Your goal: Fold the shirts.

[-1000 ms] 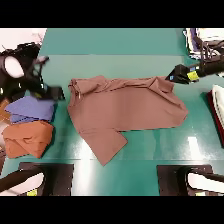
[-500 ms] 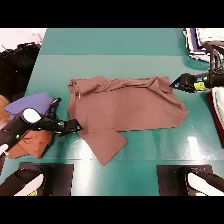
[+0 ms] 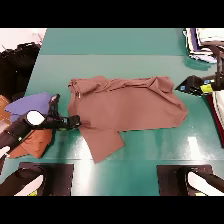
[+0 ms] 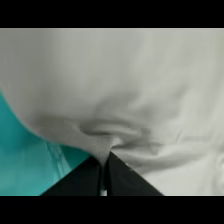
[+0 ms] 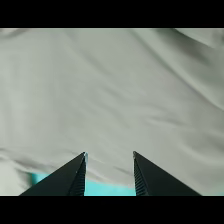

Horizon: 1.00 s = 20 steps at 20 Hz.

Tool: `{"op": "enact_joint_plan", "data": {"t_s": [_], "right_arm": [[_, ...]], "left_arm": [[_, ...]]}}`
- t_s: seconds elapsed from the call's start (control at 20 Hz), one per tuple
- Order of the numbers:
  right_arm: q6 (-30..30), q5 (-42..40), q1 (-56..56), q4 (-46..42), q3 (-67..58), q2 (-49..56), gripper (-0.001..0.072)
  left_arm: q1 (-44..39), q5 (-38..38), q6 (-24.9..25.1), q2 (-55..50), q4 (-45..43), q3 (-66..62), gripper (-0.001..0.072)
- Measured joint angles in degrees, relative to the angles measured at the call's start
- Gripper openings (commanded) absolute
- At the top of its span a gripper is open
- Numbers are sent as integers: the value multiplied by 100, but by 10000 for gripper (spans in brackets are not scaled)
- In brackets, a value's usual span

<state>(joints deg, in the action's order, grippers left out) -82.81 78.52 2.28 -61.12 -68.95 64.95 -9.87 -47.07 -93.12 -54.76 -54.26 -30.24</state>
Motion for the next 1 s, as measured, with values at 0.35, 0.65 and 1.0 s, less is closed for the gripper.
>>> {"op": "enact_joint_plan", "data": {"t_s": [0.35,0.65,1.0], "right_arm": [[-2,57,1727,-385,1851,-330,193],[168,-625,2312,31,3303,-411,194],[236,-1237,1681,356,3353,175,244]], "left_arm": [[365,-448,42,2,-658,-1080,35],[400,-446,50,0,-728,-1263,35],[400,-463,55,2,-726,-1290,35]]}}
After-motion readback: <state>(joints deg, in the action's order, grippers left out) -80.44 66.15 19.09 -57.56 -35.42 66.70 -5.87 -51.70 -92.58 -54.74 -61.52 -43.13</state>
